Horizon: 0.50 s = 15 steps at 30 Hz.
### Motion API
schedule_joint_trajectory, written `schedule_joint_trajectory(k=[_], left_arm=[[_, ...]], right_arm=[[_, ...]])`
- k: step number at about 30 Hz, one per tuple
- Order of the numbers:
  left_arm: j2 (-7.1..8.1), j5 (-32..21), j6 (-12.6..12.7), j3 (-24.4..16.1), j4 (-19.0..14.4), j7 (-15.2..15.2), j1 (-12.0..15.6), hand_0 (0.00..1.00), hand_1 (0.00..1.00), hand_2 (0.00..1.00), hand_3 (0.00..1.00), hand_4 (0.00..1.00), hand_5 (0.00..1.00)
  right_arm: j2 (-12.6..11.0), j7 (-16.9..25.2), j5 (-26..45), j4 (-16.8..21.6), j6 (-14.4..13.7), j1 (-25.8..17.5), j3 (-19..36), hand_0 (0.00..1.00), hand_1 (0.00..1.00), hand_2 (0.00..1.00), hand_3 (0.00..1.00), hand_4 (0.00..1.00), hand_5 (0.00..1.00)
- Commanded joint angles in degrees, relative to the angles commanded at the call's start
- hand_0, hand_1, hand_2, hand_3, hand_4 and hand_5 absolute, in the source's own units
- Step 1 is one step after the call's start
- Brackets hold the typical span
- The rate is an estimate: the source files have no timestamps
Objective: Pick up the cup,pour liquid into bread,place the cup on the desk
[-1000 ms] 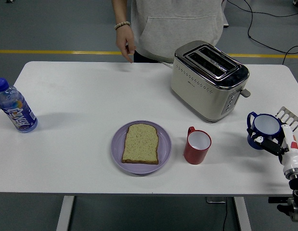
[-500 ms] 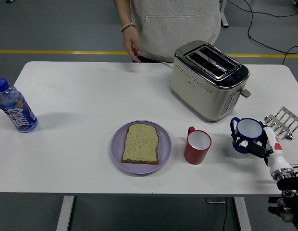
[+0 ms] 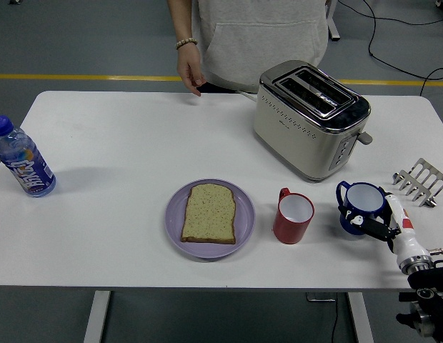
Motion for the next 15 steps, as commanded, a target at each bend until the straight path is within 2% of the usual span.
schedule_joint_trajectory(k=[15], left_arm=[[-0.01,-0.18,-0.03,0.10,-0.03,-0.05,-0.20,0.690,0.756,0.773,0.611,0.396,0.998]], right_arm=[[0.51,0.93,0.88,-2.49,1.40,1.38,-1.38,0.483,0.431,0.541,0.560,0.602,0.002]])
